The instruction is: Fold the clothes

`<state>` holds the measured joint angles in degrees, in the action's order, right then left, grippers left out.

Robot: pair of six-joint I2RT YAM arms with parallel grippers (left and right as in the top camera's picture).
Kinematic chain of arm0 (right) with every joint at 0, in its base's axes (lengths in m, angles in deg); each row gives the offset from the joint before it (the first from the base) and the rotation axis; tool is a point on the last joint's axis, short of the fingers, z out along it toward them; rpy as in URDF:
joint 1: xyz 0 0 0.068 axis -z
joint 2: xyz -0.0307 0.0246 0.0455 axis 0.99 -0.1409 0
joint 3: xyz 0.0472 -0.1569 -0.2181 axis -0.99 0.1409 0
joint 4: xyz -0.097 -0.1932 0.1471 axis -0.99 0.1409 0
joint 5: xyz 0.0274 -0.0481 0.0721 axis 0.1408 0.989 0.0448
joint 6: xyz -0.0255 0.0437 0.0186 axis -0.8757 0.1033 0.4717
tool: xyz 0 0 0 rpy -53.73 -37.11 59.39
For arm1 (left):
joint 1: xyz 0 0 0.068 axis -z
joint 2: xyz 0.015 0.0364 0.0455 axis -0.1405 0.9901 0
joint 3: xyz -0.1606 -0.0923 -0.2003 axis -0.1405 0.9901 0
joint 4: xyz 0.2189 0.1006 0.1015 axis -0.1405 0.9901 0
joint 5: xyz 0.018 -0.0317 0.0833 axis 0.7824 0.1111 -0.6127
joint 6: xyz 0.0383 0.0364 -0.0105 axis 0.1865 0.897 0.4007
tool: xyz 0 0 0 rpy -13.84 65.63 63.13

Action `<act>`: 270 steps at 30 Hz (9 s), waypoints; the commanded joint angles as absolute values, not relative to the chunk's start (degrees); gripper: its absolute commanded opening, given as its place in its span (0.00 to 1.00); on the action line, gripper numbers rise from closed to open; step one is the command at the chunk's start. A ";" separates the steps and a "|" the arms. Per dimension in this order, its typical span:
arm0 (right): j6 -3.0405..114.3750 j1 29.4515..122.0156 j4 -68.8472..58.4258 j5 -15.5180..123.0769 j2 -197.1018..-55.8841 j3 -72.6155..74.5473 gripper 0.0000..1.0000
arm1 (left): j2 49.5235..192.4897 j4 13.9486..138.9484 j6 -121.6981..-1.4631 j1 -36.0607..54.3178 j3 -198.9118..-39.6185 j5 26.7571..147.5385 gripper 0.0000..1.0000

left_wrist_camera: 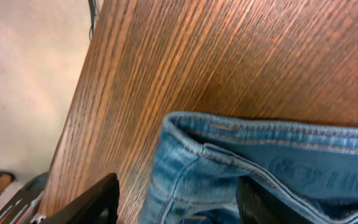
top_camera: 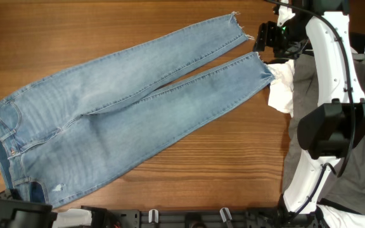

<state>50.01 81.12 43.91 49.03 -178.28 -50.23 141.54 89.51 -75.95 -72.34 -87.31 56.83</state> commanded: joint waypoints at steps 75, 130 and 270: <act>60.45 92.88 8.70 35.47 -163.27 -10.59 0.04 | 135.55 95.17 -72.00 -72.67 -92.47 82.69 0.04; 65.35 80.14 -12.46 38.88 -168.99 -14.08 0.46 | 130.37 94.16 -81.44 -48.54 -112.80 64.77 0.06; 55.10 81.34 -21.66 44.35 -177.54 -13.93 1.00 | 133.63 104.48 -60.59 -44.69 -122.85 78.19 0.86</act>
